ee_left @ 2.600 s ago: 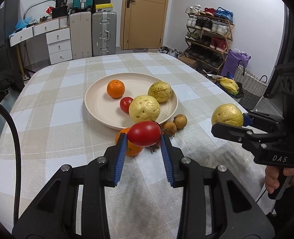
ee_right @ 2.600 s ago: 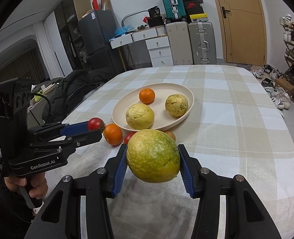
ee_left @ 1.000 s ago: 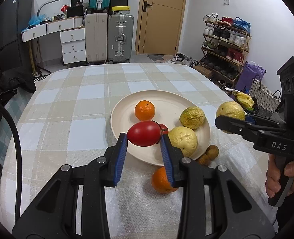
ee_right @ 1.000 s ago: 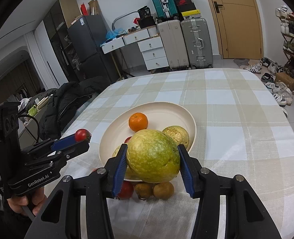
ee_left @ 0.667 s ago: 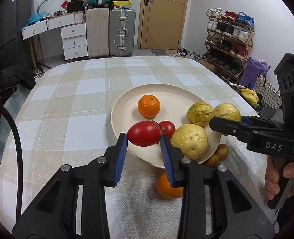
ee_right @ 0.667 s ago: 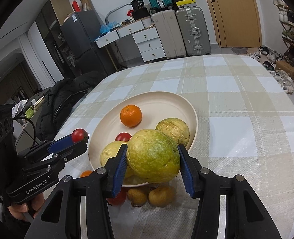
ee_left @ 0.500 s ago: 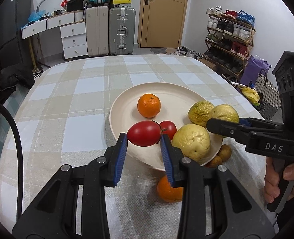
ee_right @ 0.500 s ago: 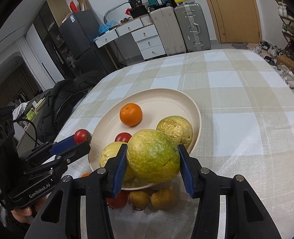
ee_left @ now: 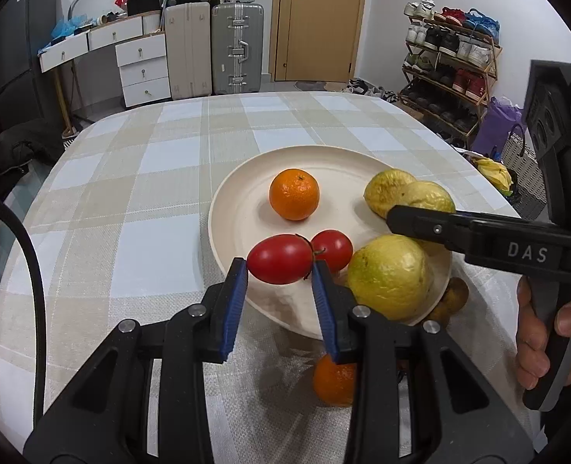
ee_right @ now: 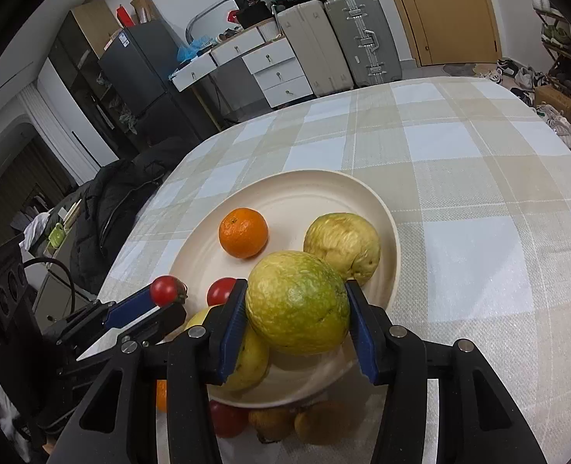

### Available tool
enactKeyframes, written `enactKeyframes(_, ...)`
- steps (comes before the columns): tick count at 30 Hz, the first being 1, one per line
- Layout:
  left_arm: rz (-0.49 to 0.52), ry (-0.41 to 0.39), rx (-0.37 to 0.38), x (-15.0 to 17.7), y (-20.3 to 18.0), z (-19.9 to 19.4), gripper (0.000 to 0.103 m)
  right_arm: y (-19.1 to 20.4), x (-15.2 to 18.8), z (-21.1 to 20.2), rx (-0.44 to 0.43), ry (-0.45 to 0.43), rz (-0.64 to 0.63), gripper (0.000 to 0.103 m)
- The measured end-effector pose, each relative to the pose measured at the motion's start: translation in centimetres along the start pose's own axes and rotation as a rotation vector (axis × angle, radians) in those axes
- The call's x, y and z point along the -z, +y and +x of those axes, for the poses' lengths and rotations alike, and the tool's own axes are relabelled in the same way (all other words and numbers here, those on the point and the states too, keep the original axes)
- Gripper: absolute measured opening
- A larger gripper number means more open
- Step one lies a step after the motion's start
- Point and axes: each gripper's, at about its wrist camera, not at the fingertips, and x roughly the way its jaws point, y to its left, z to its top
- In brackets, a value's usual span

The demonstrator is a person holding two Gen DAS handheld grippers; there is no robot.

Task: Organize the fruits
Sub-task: 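Open both tools to set the tomato and pomelo on the plate, then move both open tools toward the remaining fruits beside the plate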

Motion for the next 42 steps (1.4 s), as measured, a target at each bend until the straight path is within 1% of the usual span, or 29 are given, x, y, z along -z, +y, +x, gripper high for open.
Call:
enactKeyframes(4,0.013,0.004,-0.011,-0.2,-0.2,0.4,0.032,0.0,-0.4,0.8,0.018,-0.002,0.01,0.05)
enactKeyframes(12,0.015,0.001,-0.023,-0.3,-0.2,0.9,0.032,0.2,-0.7,1.2,0.063,0.0,-0.022,0.05)
enactKeyframes(15,0.014,0.002,-0.028,-0.4,-0.2,1.0,0.032,0.3,-0.7,1.3,0.062,0.009,-0.023,0.05)
enactKeyframes(17,0.011,0.003,-0.026,-0.5,-0.2,1.1,0.032,0.8,-0.6,1.1,0.067,0.013,-0.052,0.054)
enactKeyframes(19,0.012,0.009,-0.024,-0.5,-0.3,1.0,0.032,1.2,-0.3,0.3,0.088,-0.009,-0.091,0.061)
enactKeyframes(20,0.012,0.012,-0.021,-0.5,-0.2,1.0,0.033,1.3,-0.2,0.0,0.083,-0.019,-0.098,0.067)
enactKeyframes(21,0.011,0.011,-0.017,-0.5,-0.2,0.8,0.034,1.4,0.0,-0.5,0.07,-0.027,-0.104,0.069)
enactKeyframes(22,0.007,0.002,-0.013,-0.5,-0.2,0.6,0.041,1.4,0.1,-0.9,0.058,-0.033,-0.106,0.073)
enactKeyframes(23,0.004,-0.009,-0.013,-0.3,-0.1,0.1,0.052,1.4,0.3,-1.3,0.054,-0.037,-0.11,0.077)
enactKeyframes(24,0.003,-0.022,-0.015,-0.2,0.0,-0.3,0.056,1.5,0.6,-1.7,0.055,-0.041,-0.119,0.08)
enactKeyframes(25,0.0,-0.037,-0.019,0.0,0.0,-0.9,0.066,1.5,0.9,-2.2,0.058,-0.046,-0.132,0.086)
enactKeyframes(26,-0.002,-0.052,-0.021,0.1,0.1,-1.4,0.074,1.7,1.2,-2.7,0.06,-0.054,-0.142,0.089)
enactKeyframes(27,-0.004,-0.066,-0.023,0.3,0.1,-1.9,0.077,1.7,1.5,-3.2,0.063,-0.065,-0.152,0.09)
enactKeyframes(28,-0.005,-0.077,-0.024,0.5,0.2,-2.4,0.082,1.8,1.9,-3.7,0.07,-0.075,-0.165,0.095)
enactKeyframes(29,-0.009,-0.085,-0.026,0.6,0.3,-2.8,0.083,1.9,2.2,-4.1,0.079,-0.083,-0.172,0.101)
enactKeyframes(31,-0.025,-0.094,-0.013,1.0,0.5,-3.7,0.085,1.9,2.8,-4.9,0.093,-0.096,-0.183,0.103)
enactKeyframes(33,-0.028,-0.099,-0.001,1.5,0.5,-4.5,0.092,1.9,3.4,-5.3,0.097,-0.089,-0.199,0.103)
enactKeyframes(34,-0.025,-0.104,-0.004,1.8,0.5,-4.9,0.099,1.9,3.8,-5.6,0.106,-0.087,-0.208,0.103)
enactKeyframes(35,-0.023,-0.11,-0.011,2.0,0.4,-5.4,0.102,1.9,4.1,-5.8,0.121,-0.092,-0.216,0.103)
enactKeyframes(36,-0.018,-0.118,-0.013,2.3,0.3,-5.8,0.102,1.9,4.4,-6.2,0.131,-0.103,-0.219,0.103)
enactKeyframes(38,0.001,-0.108,-0.018,2.6,-0.1,-6.3,0.102,1.8,4.8,-7.0,0.127,-0.122,-0.213,0.103)
enactKeyframes(42,0.006,-0.113,-0.019,3.4,-0.6,-7.5,0.102,1.6,5.4,-8.2,0.111,-0.127,-0.205,0.103)
